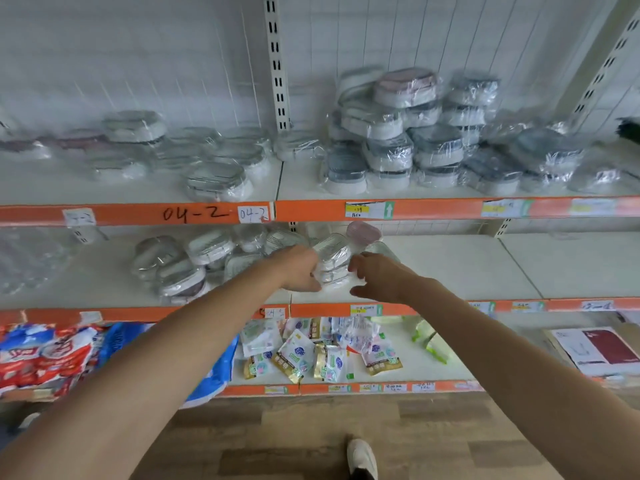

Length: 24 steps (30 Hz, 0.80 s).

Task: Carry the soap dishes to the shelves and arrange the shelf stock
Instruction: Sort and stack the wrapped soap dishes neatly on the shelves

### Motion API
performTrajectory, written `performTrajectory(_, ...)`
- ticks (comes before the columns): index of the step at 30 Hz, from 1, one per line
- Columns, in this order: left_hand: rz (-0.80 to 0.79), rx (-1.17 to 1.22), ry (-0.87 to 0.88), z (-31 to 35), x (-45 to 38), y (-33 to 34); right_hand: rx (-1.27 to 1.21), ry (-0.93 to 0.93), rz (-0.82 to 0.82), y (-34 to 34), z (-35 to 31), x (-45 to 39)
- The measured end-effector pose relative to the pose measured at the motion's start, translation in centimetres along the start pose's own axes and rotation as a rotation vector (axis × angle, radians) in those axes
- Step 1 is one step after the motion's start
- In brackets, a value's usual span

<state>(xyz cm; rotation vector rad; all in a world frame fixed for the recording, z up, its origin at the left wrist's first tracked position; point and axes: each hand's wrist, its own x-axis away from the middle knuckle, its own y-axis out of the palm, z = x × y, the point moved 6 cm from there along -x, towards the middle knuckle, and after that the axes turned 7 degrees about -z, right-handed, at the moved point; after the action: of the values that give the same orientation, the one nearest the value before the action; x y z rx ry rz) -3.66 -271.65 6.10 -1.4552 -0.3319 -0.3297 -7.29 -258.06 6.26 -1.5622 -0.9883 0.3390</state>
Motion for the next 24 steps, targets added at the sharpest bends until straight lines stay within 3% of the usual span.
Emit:
performTrajectory(11, 0.355, 0.076, -0.095, -5.9, 5.7, -7.4, 0.059, -0.055, 0.125, -7.5, -5.1, -1.8)
performTrajectory(24, 0.286, 0.003, -0.203, -17.0, 3.3, -13.8, 0.084, -0.21, 0.175, -15.0, -8.0, -13.1)
